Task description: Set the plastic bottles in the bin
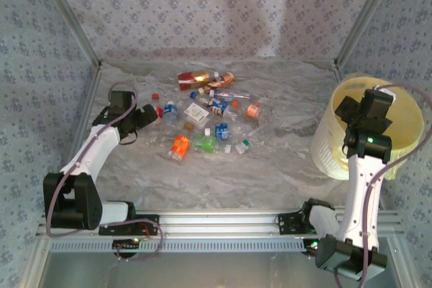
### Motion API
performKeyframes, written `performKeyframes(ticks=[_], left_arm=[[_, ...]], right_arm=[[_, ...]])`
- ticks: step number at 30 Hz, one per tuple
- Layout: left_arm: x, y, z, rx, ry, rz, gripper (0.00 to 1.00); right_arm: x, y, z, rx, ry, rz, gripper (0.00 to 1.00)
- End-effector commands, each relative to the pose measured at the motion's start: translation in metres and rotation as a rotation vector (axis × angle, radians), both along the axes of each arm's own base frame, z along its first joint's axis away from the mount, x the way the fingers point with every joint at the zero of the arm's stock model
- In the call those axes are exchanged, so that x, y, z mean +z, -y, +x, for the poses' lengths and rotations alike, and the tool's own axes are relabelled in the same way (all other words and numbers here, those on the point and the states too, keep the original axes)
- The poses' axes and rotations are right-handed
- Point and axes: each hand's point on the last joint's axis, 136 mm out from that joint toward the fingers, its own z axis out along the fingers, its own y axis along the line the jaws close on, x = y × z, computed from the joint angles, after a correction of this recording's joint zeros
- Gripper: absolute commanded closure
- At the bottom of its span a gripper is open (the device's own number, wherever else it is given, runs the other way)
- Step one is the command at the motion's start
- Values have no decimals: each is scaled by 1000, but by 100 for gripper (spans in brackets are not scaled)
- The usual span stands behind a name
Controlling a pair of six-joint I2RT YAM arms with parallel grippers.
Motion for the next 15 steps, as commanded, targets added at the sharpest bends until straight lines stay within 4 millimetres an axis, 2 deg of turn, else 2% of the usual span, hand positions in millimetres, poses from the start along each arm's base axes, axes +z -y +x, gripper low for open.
performKeyframes(ticks=[1,5,7,10,11,13,15], left_arm=[[17,29,-15,-180,13,38,2],[6,71,-34,-397,-19,119,2],[-5,85,-42,-468,-46,184,2],[-21,100,-50,-539,-83,230,2],[-25,103,-50,-551,-91,242,2],[-34,109,-52,-574,-99,260,3],[-41,112,-53,-577,-97,262,4]], right_arm=[[33,-27,0,118,126,18,0],[69,-82,9,372,302,54,0],[82,-123,15,563,368,90,0],[88,-172,22,770,409,133,0],[87,-183,24,810,411,131,0],[85,-201,29,863,419,119,0],[80,-208,34,871,414,101,0]])
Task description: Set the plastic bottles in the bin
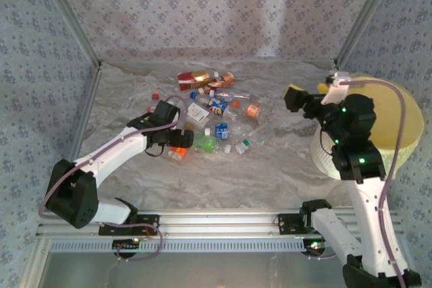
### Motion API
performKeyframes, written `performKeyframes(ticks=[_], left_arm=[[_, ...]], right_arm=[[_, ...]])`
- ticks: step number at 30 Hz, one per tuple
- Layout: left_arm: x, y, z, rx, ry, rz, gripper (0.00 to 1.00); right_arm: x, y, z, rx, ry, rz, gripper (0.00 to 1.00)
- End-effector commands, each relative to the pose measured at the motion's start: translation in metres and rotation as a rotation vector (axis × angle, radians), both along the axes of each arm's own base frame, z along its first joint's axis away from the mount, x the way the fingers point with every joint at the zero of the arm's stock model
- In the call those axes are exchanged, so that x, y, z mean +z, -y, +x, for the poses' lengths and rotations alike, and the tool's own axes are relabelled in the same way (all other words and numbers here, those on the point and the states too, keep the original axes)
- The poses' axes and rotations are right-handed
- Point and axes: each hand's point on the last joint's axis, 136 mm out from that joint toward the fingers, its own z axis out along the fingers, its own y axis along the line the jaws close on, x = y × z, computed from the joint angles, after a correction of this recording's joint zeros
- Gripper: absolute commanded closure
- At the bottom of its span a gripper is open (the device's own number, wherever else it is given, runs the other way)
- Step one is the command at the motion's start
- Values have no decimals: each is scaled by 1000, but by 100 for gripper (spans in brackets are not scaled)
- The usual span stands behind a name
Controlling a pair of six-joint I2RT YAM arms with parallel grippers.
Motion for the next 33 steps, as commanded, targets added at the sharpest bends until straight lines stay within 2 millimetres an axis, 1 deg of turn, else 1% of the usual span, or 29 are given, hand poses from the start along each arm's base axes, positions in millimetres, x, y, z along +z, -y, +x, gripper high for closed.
performKeyframes(ticks=[1,6,9,15,20,24,26,29,33], left_arm=[[-11,-2,-2,-23,12,44,4],[-33,-7,-13,-33,-17,68,6],[-41,-8,-14,-30,-29,96,8],[-58,-1,-18,-55,-63,106,19],[-71,-2,-21,-48,-93,126,29],[-67,-6,-21,-34,-74,133,38],[-60,-8,-20,-22,-56,129,41],[-40,-7,-17,-11,-4,96,43],[0,-1,-13,-15,103,10,45]], right_arm=[[2,-19,11,54,50,-13,0],[-12,-26,20,61,21,-40,0],[-17,-28,23,58,16,-53,0],[-19,-29,27,48,30,-64,0],[-23,-28,29,42,24,-73,0],[-25,-29,30,44,19,-80,0],[-27,-29,31,40,16,-80,0],[-32,-29,33,33,11,-66,0],[-37,-29,37,16,-4,-34,0]])
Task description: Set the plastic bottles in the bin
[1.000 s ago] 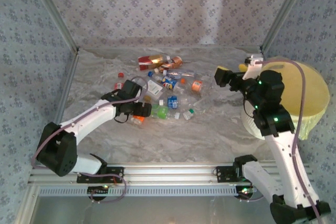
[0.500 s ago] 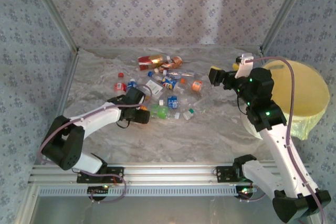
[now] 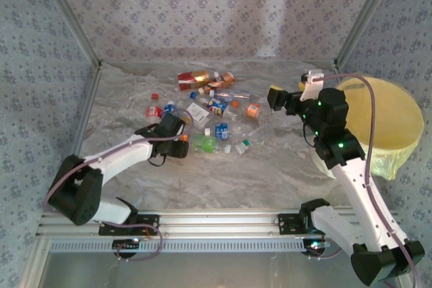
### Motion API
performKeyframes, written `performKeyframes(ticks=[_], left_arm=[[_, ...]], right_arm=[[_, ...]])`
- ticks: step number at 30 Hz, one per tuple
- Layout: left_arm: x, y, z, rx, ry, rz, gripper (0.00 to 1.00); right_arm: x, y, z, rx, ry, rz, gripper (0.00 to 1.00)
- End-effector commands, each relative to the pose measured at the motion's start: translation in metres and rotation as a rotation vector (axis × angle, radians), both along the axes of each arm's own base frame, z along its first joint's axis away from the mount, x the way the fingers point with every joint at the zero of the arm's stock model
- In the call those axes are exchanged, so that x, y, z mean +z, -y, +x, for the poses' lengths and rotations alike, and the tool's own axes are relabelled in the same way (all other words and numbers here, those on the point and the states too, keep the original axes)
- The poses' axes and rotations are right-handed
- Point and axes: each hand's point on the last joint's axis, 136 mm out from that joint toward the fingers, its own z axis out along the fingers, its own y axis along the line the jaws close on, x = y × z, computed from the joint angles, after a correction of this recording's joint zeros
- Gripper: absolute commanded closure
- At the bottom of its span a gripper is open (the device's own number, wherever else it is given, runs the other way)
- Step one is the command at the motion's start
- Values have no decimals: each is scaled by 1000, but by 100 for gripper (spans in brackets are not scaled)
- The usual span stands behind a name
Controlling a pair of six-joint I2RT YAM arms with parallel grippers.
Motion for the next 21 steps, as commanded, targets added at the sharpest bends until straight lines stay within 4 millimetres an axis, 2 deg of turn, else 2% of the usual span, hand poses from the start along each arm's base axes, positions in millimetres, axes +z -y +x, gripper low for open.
performKeyframes(ticks=[1,7,14,18,21], left_arm=[[42,7,4,-8,109,-88,45],[108,32,7,-89,261,-283,46],[179,97,12,-292,350,-623,47],[209,127,14,-405,379,-780,47],[227,146,13,-489,378,-865,47]], right_arm=[[0,1,5,-29,7,44,0],[-10,-9,13,-14,-41,126,0],[-13,-61,18,209,-94,219,0],[-9,-92,17,327,-121,284,0],[2,-114,14,430,-121,368,0]])
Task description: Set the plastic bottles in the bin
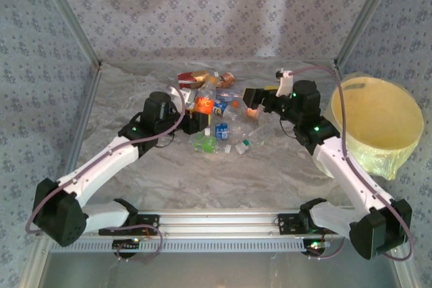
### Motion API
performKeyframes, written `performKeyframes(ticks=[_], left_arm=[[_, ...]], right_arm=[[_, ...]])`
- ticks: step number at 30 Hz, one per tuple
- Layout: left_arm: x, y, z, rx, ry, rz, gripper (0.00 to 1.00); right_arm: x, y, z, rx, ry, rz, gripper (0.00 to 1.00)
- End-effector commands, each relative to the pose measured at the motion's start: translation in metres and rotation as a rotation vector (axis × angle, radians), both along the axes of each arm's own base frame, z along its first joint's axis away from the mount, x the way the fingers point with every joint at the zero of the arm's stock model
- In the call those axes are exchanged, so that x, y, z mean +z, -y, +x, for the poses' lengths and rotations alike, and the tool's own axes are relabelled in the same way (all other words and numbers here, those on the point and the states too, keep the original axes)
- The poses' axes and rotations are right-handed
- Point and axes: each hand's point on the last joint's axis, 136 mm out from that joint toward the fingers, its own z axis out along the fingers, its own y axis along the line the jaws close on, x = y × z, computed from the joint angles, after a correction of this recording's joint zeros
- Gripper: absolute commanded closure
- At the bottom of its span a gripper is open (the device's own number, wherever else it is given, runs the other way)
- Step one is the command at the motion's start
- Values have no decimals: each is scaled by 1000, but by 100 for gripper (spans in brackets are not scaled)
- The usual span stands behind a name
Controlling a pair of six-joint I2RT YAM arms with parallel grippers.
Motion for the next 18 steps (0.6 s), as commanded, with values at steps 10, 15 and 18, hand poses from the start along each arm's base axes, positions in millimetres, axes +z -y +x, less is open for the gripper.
performKeyframes(ticks=[10,15,18], left_arm=[[78,61,-15,-328,106,-270,48],[75,77,-20,-380,87,-273,47],[73,81,-22,-389,88,-273,47]], right_arm=[[48,-64,-13,284,50,205,0],[51,-80,-14,336,35,213,0],[54,-83,-12,331,25,235,13]])
